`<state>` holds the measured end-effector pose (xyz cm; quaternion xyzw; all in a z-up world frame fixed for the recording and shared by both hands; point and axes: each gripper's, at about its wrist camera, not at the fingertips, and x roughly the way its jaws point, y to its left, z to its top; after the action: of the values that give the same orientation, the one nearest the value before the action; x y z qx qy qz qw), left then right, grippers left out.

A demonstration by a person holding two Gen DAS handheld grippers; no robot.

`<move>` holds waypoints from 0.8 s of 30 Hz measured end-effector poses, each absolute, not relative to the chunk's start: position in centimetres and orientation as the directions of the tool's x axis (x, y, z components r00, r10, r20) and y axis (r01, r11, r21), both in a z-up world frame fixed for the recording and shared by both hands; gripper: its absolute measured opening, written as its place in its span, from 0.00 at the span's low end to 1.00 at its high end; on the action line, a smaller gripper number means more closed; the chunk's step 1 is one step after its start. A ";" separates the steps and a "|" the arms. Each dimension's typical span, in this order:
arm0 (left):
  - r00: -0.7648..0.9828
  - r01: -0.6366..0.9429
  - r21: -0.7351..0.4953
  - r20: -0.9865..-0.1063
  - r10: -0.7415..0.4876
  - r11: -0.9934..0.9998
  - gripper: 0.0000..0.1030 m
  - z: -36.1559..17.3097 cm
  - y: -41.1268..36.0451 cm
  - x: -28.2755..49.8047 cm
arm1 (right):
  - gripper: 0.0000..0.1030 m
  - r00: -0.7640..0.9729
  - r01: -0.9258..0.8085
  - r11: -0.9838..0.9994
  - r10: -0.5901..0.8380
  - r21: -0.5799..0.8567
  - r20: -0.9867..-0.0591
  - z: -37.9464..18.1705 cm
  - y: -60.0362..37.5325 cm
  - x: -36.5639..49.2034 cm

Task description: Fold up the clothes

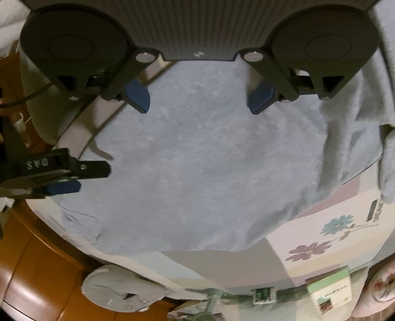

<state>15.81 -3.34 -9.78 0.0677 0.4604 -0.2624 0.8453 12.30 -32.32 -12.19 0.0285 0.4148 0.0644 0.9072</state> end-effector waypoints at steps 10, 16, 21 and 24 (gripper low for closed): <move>0.545 0.479 0.107 -0.814 -0.200 0.871 0.85 -5.1 0.8 18.9 | 1.00 0.689 -0.131 0.987 0.159 0.094 -0.707 -10.0 -31.0 11.2; 0.591 0.320 0.226 -0.807 -0.007 0.920 0.85 -4.1 4.7 24.0 | 1.00 0.702 -0.156 0.977 0.212 0.143 -0.680 -9.9 -31.1 11.2; 0.571 0.214 0.312 -0.809 0.141 0.926 0.85 -5.2 6.8 27.4 | 1.00 0.688 -0.190 0.954 0.299 0.233 -0.661 -10.3 -31.9 12.2; 0.562 0.230 0.297 -0.818 0.123 0.927 0.85 -5.3 7.6 27.2 | 1.00 0.639 -0.215 0.912 0.402 0.349 -0.656 -10.5 -31.9 13.6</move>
<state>27.19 7.56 -5.31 0.1890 0.4669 -0.0309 0.8634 13.64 -31.93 -10.46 0.1201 0.3884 0.1719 0.8973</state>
